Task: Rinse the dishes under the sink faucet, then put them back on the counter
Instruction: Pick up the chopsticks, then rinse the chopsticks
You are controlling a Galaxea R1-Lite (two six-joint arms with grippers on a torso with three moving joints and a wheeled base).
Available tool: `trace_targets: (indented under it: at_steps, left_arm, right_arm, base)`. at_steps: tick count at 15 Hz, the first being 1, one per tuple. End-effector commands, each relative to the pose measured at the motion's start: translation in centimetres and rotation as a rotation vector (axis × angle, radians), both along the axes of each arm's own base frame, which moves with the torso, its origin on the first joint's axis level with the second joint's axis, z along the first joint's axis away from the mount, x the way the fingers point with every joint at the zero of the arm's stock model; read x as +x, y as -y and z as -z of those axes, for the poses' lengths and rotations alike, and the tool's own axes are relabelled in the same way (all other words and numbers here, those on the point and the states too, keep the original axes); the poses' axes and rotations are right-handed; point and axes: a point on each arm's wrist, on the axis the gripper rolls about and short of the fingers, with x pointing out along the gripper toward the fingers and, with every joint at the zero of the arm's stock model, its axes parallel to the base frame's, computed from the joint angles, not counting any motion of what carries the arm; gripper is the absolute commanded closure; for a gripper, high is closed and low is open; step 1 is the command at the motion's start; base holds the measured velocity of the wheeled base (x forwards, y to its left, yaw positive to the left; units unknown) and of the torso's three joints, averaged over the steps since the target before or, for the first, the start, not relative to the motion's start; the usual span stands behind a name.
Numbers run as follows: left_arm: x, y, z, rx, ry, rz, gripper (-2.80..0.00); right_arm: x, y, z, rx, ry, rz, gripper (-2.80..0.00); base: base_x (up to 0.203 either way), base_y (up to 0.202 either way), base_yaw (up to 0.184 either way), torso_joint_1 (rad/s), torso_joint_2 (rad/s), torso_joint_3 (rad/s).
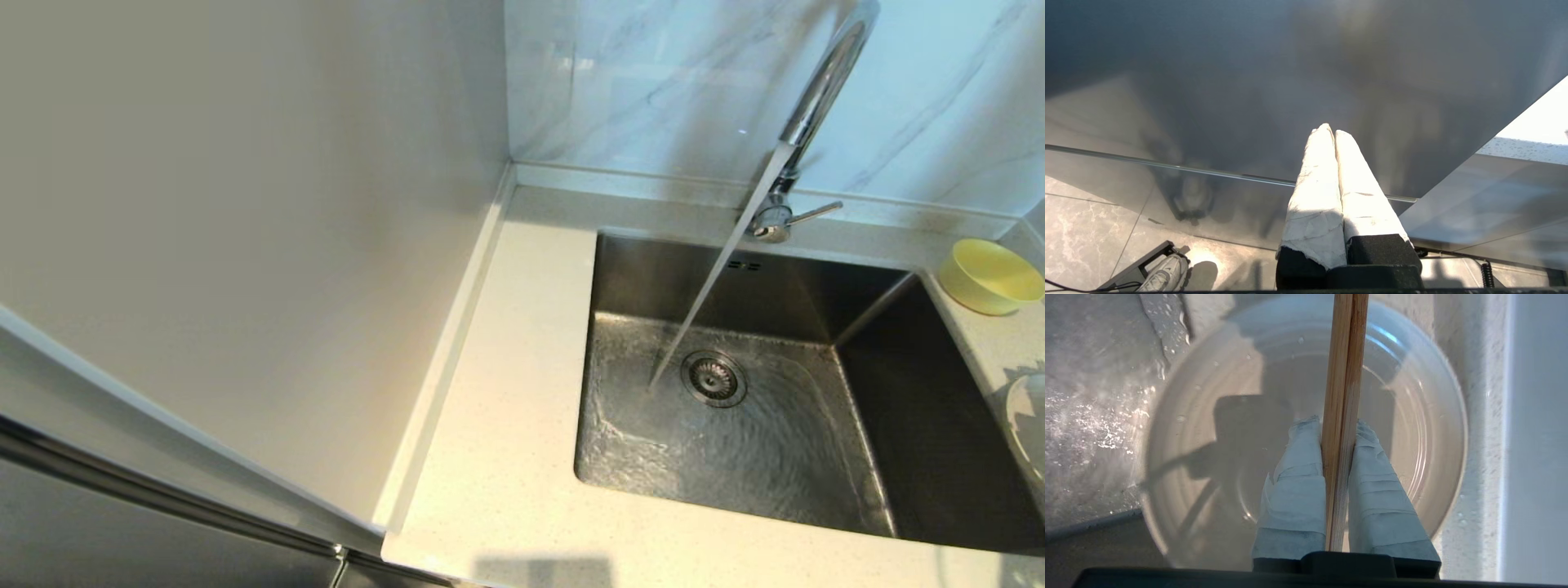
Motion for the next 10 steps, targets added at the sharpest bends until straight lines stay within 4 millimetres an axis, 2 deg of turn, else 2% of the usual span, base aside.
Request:
trace_targets:
  at_steps: [1, 3, 5, 10]
  left_arm:
    - [0.0, 0.0, 0.0, 0.0, 0.0, 0.0, 0.0]
    - [0.0, 0.0, 0.0, 0.0, 0.0, 0.0, 0.0]
    - [0.0, 0.0, 0.0, 0.0, 0.0, 0.0, 0.0]
    - [0.0, 0.0, 0.0, 0.0, 0.0, 0.0, 0.0]
  right_arm:
    - [-0.3, -0.8, -1.1, -0.029, 0.028, -0.02, 0.0]
    - [0.0, -2.2, -1.9, -0.044, 0.059, -0.065, 0.0]
    - [1.1, -4.3, -2.7, -0.084, 0.126, -0.161, 0.0]
    - [4.5, -11.6, -3.4, -0.196, 0.186, -0.361, 0.0]
  base:
    - [0.0, 0.0, 0.0, 0.0, 0.0, 0.0]
    - [0.0, 0.0, 0.0, 0.0, 0.0, 0.0]
    - [0.0, 0.0, 0.0, 0.0, 0.0, 0.0]
    - [0.0, 0.0, 0.0, 0.0, 0.0, 0.0]
